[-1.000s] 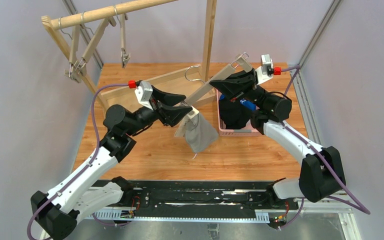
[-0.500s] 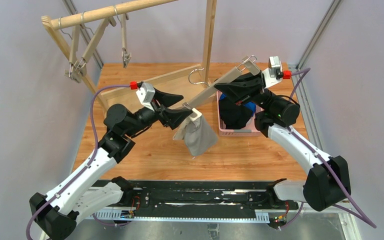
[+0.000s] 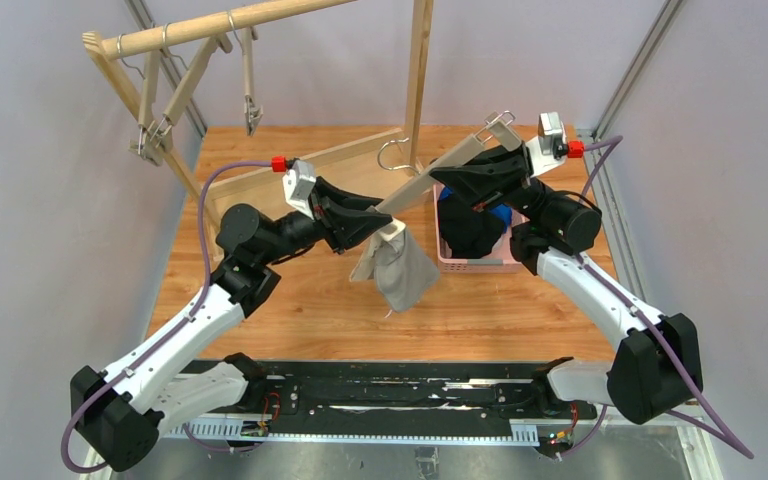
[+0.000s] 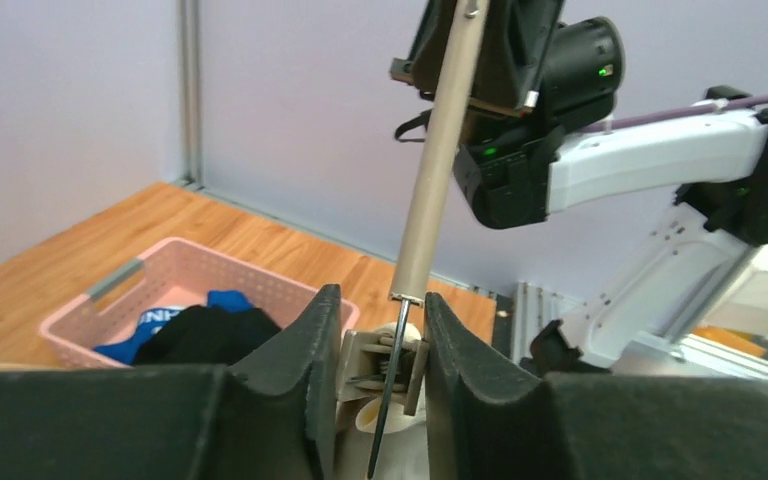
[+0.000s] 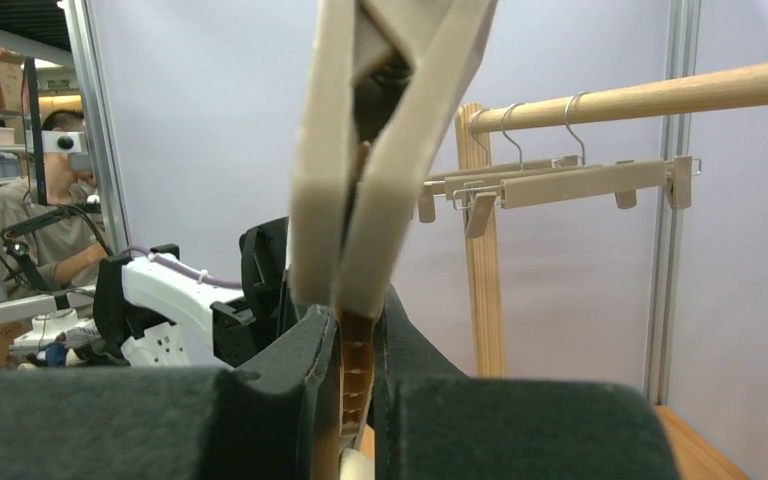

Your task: Remove the underwear clipped to the hanger

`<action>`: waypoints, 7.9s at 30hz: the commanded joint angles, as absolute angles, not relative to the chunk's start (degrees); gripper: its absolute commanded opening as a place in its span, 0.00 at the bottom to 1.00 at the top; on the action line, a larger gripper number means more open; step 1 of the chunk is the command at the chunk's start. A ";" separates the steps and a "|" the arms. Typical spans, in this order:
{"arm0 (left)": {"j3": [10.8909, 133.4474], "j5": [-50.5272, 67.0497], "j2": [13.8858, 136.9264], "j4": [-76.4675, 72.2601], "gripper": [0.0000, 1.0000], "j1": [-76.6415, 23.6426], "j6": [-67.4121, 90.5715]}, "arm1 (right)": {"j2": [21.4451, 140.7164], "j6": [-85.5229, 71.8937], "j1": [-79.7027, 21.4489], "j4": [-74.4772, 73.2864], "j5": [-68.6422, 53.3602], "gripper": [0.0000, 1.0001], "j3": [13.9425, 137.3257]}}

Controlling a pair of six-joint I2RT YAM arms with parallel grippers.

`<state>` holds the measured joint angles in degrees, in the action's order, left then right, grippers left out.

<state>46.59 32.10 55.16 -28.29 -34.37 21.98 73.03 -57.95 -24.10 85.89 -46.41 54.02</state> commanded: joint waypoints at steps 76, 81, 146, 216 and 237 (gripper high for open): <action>65.27 -13.27 45.20 27.03 0.00 -34.80 2.99 | 59.73 2.99 -44.21 0.15 -17.91 0.77 49.25; 67.58 -17.68 49.35 28.09 0.00 -34.80 3.70 | 62.81 0.77 -46.00 -2.99 -14.39 0.75 45.42; 102.37 -13.34 75.76 22.29 0.00 -23.58 2.84 | 64.18 3.31 -32.18 -6.74 31.07 0.01 61.49; 84.93 -3.18 56.49 24.69 0.43 -20.04 4.18 | 60.02 -3.27 -21.62 -9.56 12.40 0.70 57.77; 55.62 -5.06 26.36 36.92 0.38 -20.48 3.93 | 40.48 -8.70 -24.43 -17.89 13.39 0.75 48.67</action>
<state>60.34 -2.59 27.88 33.50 -20.38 3.86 44.10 -7.27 -23.38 -15.64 12.05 50.54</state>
